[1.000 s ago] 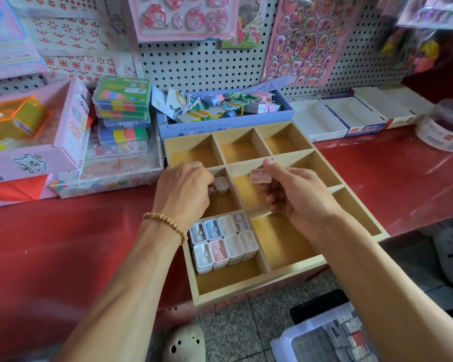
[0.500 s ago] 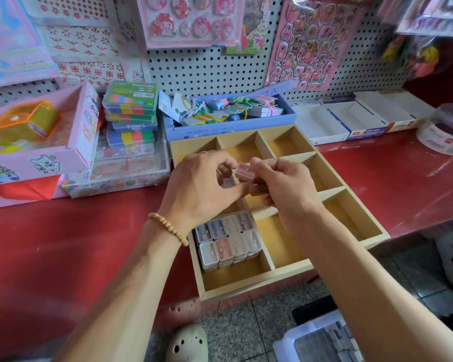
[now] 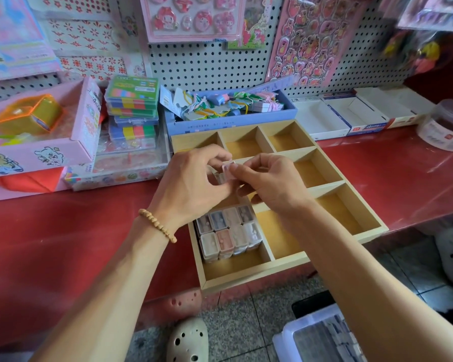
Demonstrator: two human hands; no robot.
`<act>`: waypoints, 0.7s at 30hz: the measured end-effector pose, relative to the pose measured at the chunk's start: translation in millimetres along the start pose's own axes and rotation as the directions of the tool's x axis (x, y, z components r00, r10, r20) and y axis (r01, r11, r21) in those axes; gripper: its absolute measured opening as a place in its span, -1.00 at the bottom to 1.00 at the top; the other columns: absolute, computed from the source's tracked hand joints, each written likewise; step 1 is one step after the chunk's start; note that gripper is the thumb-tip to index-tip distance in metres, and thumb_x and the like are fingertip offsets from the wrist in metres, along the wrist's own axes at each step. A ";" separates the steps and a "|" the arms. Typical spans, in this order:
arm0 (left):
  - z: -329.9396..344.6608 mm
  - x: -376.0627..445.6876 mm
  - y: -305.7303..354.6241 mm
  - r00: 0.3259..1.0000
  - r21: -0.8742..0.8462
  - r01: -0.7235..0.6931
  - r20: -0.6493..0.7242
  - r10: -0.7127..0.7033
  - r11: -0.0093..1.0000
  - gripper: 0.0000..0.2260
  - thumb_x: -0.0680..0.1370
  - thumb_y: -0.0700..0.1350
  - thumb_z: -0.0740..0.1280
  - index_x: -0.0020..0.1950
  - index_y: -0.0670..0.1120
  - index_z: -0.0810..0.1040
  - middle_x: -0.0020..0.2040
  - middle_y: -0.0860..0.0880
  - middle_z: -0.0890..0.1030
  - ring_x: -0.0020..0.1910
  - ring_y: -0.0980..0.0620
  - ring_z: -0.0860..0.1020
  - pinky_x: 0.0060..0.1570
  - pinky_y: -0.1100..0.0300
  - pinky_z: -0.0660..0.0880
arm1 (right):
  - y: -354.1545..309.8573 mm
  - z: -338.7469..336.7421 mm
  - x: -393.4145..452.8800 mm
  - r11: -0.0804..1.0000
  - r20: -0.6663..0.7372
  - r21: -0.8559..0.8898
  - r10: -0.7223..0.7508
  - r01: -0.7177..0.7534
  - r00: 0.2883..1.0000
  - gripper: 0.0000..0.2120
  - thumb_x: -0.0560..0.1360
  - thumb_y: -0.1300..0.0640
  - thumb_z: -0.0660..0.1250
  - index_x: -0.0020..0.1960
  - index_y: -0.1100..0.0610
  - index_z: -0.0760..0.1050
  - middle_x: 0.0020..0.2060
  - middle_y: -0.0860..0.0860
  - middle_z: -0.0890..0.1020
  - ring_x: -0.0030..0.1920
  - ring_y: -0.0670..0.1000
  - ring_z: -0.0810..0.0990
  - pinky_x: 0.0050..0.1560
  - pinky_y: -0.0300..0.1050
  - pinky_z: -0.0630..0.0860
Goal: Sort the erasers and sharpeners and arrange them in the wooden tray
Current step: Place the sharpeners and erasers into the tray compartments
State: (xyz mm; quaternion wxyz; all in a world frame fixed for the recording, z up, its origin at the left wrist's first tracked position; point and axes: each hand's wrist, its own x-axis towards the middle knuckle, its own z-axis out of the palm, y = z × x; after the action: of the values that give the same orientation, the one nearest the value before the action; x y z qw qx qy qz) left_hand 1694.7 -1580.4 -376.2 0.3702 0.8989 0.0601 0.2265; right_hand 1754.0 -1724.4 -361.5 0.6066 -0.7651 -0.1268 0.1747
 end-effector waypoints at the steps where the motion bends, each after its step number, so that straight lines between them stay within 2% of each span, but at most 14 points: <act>1: -1.1 -0.6 -0.9 1.000 -0.010 0.007 0.005 -0.007 1.000 -0.84 0.43 0.00 0.47 -0.02 0.05 0.64 -0.18 0.10 0.67 -0.30 0.25 0.56 -0.26 0.30 0.49 | -0.1 -0.4 0.3 1.000 0.022 -0.001 0.006 -0.006 1.000 -0.79 0.48 0.08 0.50 -0.20 0.17 0.55 -0.30 0.14 0.66 -0.32 0.01 0.58 -0.44 -0.27 0.45; 5: -4.8 -2.5 -3.9 0.999 0.020 0.013 0.044 -0.014 1.000 -0.90 0.43 0.00 0.46 -0.08 0.07 0.63 -0.25 0.11 0.64 -0.32 0.14 0.59 -0.30 0.20 0.51 | -2.1 -0.5 2.9 0.999 0.098 -0.051 0.023 -0.018 0.995 -0.83 0.54 0.07 0.42 -0.15 0.16 0.58 -0.33 0.04 0.66 -0.33 -0.04 0.60 -0.37 -0.21 0.52; 7: -8.1 -1.2 -5.5 0.996 0.035 0.044 0.080 -0.046 0.998 -0.88 0.41 0.02 0.47 -0.10 0.07 0.61 -0.23 0.10 0.64 -0.30 0.12 0.60 -0.27 0.16 0.54 | -3.2 -2.4 3.5 0.996 0.108 -0.090 0.010 0.000 0.994 -0.85 0.56 0.08 0.39 -0.13 0.14 0.59 -0.29 0.07 0.69 -0.32 -0.05 0.60 -0.32 -0.16 0.54; 10: -14.2 7.3 -15.8 0.980 0.171 0.087 0.163 -0.115 0.981 -0.83 0.35 0.04 0.50 -0.12 0.08 0.59 -0.22 0.11 0.63 -0.26 0.09 0.61 -0.18 0.06 0.58 | -5.6 -11.7 4.2 0.989 0.071 -0.148 -0.022 0.032 0.997 -0.87 0.58 0.11 0.36 -0.08 0.14 0.60 -0.21 0.05 0.71 -0.33 -0.08 0.59 -0.36 -0.20 0.52; 12: -17.3 14.2 -23.1 0.974 0.278 0.078 0.183 -0.132 0.958 -0.87 0.38 0.02 0.46 -0.12 0.08 0.58 -0.22 0.13 0.62 -0.22 0.06 0.61 -0.14 0.03 0.60 | -6.4 -20.5 4.7 0.978 0.043 -0.205 -0.035 0.043 0.998 -0.85 0.59 0.08 0.34 -0.03 0.15 0.60 -0.17 0.05 0.71 -0.33 -0.10 0.60 -0.36 -0.24 0.52; 16: -16.6 19.0 -26.2 0.950 0.542 -0.063 0.291 -0.117 0.838 -0.85 0.46 0.00 0.39 0.02 0.08 0.56 -0.08 0.07 0.63 -0.04 -0.02 0.59 -0.07 0.05 0.56 | -5.4 -33.1 2.5 0.962 0.021 -0.262 -0.077 0.080 0.997 -0.85 0.58 0.03 0.35 -0.05 0.10 0.60 -0.16 0.04 0.71 -0.27 -0.07 0.64 -0.29 -0.22 0.54; 21: -8.8 18.7 -25.7 0.924 0.674 -0.262 0.381 -0.022 0.690 -0.80 0.51 0.11 0.39 0.05 0.05 0.57 -0.04 0.01 0.57 0.12 -0.04 0.52 -0.08 0.07 0.48 | -0.1 -39.7 -1.8 0.941 0.029 -0.316 -0.119 0.122 0.993 -0.83 0.57 0.01 0.35 -0.05 0.11 0.60 -0.19 0.03 0.71 -0.19 0.02 0.68 -0.24 -0.16 0.54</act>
State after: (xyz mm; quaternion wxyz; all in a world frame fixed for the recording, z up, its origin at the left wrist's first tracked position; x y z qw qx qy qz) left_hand 1708.9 -1551.1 -381.7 -0.0191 0.9989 0.0144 0.0412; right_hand 1769.1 -1760.2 -353.2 0.4845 -0.8427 -0.2027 0.1185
